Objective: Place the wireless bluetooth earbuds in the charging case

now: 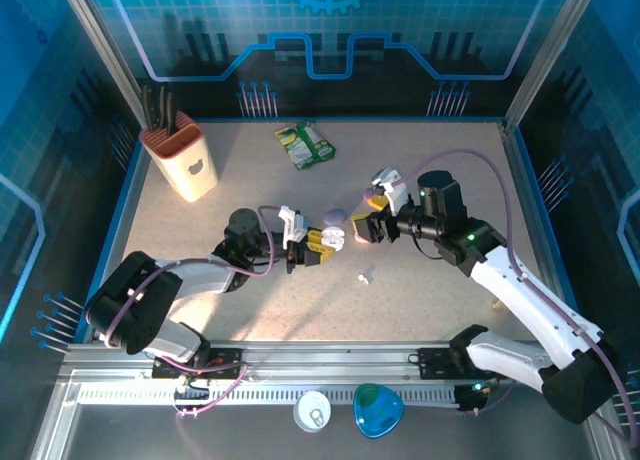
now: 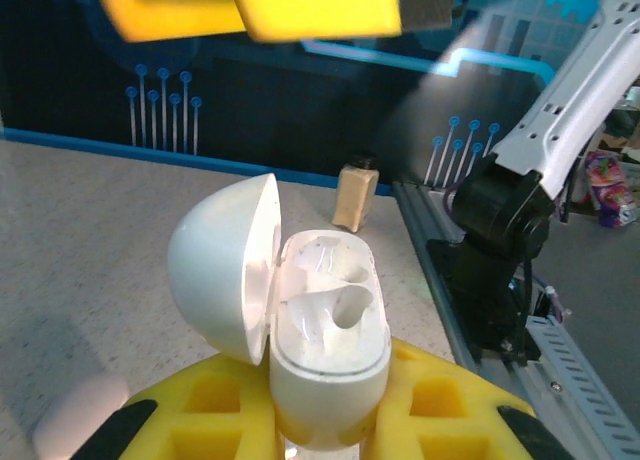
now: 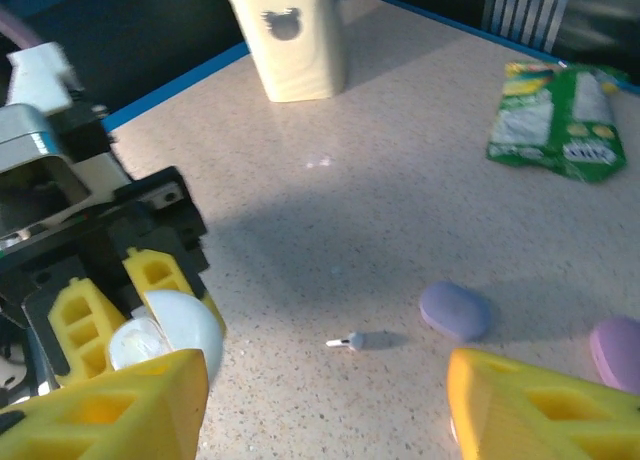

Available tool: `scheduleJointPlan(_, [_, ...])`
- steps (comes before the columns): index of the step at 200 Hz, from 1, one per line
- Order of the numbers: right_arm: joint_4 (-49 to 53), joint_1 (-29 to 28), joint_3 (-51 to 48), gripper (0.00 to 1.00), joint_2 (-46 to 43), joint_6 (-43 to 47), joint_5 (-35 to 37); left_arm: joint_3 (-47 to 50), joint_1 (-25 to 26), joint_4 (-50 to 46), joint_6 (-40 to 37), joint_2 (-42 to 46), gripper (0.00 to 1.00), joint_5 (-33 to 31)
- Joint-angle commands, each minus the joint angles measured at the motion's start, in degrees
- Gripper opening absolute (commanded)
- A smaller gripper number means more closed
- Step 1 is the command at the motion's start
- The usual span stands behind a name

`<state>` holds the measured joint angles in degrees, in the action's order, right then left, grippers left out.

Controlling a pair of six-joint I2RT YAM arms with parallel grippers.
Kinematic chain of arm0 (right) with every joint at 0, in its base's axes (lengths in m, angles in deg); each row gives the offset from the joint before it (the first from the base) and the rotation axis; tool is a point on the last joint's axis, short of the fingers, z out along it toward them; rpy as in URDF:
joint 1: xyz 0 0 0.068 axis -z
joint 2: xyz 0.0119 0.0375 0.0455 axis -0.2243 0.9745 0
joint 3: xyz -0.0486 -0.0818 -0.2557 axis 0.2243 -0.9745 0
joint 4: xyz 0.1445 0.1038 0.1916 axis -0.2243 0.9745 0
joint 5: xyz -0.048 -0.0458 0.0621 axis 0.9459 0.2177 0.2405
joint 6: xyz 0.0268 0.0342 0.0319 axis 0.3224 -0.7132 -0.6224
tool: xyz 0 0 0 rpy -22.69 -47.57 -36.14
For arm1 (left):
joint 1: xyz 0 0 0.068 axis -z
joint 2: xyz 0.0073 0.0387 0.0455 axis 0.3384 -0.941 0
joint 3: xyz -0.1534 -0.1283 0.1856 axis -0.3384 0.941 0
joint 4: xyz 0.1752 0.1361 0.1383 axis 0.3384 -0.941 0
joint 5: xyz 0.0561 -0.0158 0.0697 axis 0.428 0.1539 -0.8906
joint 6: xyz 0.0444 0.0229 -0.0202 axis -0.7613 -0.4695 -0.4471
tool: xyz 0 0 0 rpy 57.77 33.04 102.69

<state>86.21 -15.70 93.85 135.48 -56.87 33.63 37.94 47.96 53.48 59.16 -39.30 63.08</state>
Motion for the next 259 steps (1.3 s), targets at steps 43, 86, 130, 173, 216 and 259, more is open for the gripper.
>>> scheduleJointPlan(43, [17.78,0.45,-0.98,0.62,7.31,-15.68,6.29,4.6,-6.11,8.28,-0.78,2.3,0.01,-4.36])
scheduleJointPlan(86, [25.85,-2.14,1.42,0.56,17.73,-15.68,7.4,5.91,-6.84,8.2,-1.96,3.56,0.01,-4.73])
scheduleJointPlan(130, [27.89,-4.65,5.06,0.48,29.57,-14.62,8.51,6.08,-6.85,8.23,-1.78,3.65,0.01,-4.38])
scheduleJointPlan(173, [30.0,-6.87,9.8,0.43,38.1,-13.84,10.11,5.87,-6.83,7.88,-1.63,3.41,0.01,-4.02])
scheduleJointPlan(216, [30.72,-7.98,12.31,0.37,43.33,-13.49,10.71,5.73,-6.85,7.61,-1.55,3.12,0.02,-3.87])
scheduleJointPlan(259, [30.69,-8.69,13.22,0.36,45.82,-13.22,9.82,5.73,-6.84,7.5,-1.54,3.06,0.02,-3.85])
